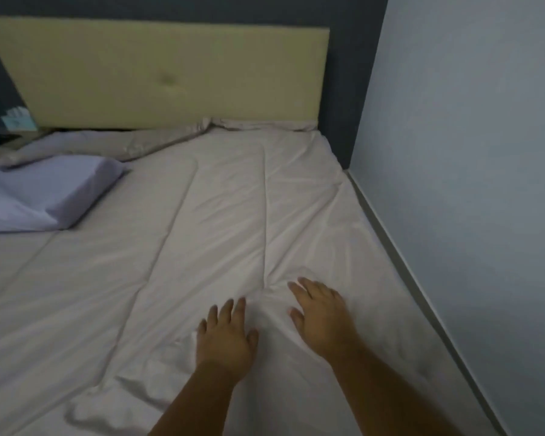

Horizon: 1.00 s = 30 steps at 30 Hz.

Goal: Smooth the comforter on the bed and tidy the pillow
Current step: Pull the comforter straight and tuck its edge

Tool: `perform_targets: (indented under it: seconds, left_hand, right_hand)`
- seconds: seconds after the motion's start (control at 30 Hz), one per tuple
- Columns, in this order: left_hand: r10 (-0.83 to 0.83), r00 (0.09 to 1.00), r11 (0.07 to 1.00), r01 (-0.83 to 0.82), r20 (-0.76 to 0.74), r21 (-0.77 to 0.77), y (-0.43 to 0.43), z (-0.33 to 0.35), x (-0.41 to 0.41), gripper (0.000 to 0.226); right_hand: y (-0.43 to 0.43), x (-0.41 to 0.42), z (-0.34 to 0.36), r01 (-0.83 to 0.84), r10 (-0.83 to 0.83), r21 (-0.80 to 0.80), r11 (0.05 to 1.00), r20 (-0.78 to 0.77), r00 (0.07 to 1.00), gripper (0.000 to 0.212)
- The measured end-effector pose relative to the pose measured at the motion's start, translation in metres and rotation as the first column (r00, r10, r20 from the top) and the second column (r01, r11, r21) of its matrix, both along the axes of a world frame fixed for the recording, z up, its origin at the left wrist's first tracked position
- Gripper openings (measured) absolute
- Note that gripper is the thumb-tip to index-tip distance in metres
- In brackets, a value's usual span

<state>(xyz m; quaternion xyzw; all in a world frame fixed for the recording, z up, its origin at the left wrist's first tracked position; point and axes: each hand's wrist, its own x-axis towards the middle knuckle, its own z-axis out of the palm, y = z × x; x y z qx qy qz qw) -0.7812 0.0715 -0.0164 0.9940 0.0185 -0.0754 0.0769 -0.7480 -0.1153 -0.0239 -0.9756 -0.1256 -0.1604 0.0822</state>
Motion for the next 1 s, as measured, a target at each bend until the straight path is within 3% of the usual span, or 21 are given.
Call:
perform_targets:
  seconds: [0.13,0.27,0.43,0.7,0.83,1.0]
  left_hand:
    - [0.011,0.998,0.998,-0.007,0.059,-0.070,0.003,-0.058,0.041,0.083]
    - [0.011,0.994,0.996,-0.001,0.105,-0.093,0.005,-0.104,0.063,0.068]
    - [0.015,0.975,0.995,0.008,0.223,-0.104,0.002,-0.143,0.067,0.064]
    - [0.005,0.979,0.996,0.014,0.205,-0.093,-0.001,-0.137,0.066,0.061]
    - [-0.029,0.978,0.996,0.045,0.204,-0.075,-0.002,-0.119,0.049,0.049]
    - [-0.017,0.986,0.997,0.029,0.169,-0.068,-0.005,-0.112,-0.008,0.050]
  right_hand:
    - [0.003,0.045,-0.048,0.013,-0.014,-0.033,0.999,-0.029,0.999,0.057]
    - [0.002,0.073,-0.093,0.022,-0.027,-0.089,0.996,-0.053,0.998,0.062]
    - [0.004,0.079,-0.138,0.048,-0.048,-0.092,0.995,0.003,0.999,0.056]
    - [0.010,0.077,-0.134,0.071,-0.071,0.001,0.997,0.044,0.997,0.039]
    - [0.015,0.051,-0.120,0.119,-0.119,0.014,0.993,-0.012,0.993,0.037]
    - [0.016,-0.007,-0.107,0.131,-0.131,-0.007,0.991,-0.090,0.987,0.037]
